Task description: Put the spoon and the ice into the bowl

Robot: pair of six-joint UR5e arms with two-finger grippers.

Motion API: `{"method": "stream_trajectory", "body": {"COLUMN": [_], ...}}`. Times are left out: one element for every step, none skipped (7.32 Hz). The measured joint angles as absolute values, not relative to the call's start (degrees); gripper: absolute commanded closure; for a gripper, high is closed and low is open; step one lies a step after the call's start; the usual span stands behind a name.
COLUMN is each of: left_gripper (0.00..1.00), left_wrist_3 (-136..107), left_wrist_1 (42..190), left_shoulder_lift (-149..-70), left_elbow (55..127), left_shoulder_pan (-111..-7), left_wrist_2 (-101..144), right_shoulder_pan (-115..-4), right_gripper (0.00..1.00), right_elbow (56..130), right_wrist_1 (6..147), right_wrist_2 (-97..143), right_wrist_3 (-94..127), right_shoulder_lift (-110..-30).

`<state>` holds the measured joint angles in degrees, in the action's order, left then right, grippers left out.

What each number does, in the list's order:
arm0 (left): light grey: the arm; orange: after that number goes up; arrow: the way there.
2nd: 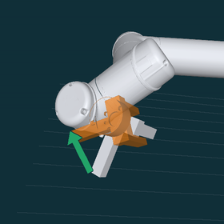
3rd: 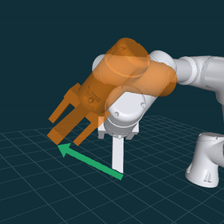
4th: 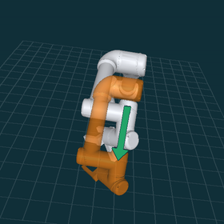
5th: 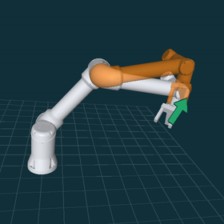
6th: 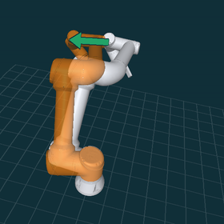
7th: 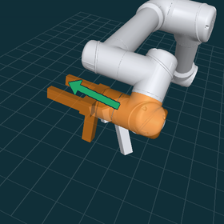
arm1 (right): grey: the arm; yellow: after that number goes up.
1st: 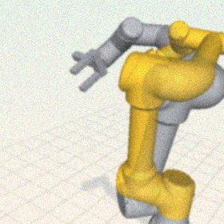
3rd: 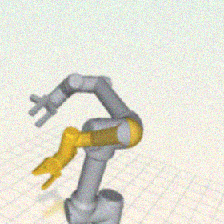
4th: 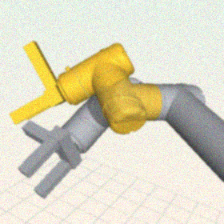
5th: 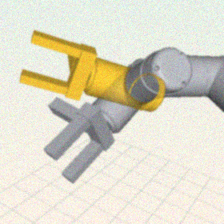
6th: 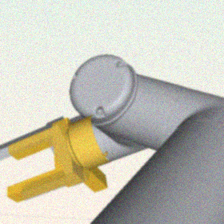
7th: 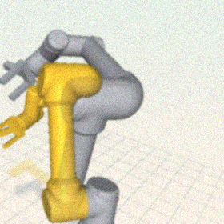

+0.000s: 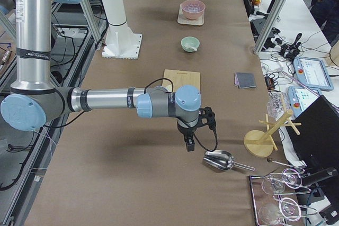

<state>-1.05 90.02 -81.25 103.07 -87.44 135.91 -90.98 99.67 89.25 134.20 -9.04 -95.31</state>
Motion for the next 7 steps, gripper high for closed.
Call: {"method": "stream_trajectory", "body": {"left_gripper": [0.02,0.02,0.02,0.02,0.02,0.02,0.02], "left_wrist_3": [-2.5,-3.1,-3.3,-3.4,-3.4,-3.4,-3.4], "left_wrist_1": [90.0,90.0,90.1,90.1,90.1,90.1,90.1], "left_shoulder_lift": [-81.2,-81.2,-81.1,-81.1,-81.1,-81.1,-81.0], "left_elbow": [103.0,103.1,103.1,103.2,103.5,103.8,104.0], "left_shoulder_pan": [-87.5,-87.6,-87.7,-87.8,-87.9,-87.9,-88.2], "left_wrist_2": [135.9,135.9,136.0,136.0,135.9,135.8,135.7], "right_shoulder_pan": [-91.3,-91.4,-91.5,-91.5,-91.5,-91.6,-91.7], "right_gripper": [0.00,0.00,0.00,0.00,0.00,0.00,0.00], "right_elbow": [99.7,99.7,99.7,99.8,99.8,100.1,100.4], "right_wrist_1": [89.3,89.3,89.3,89.3,89.3,89.3,89.2], "right_wrist_2": [134.2,134.2,134.2,134.2,134.2,134.2,134.1], "right_wrist_3": [-9.0,-9.0,-9.0,-9.0,-9.1,-9.1,-9.1], "right_shoulder_lift": [-95.4,-95.4,-95.4,-95.4,-95.4,-95.8,-96.3]}}
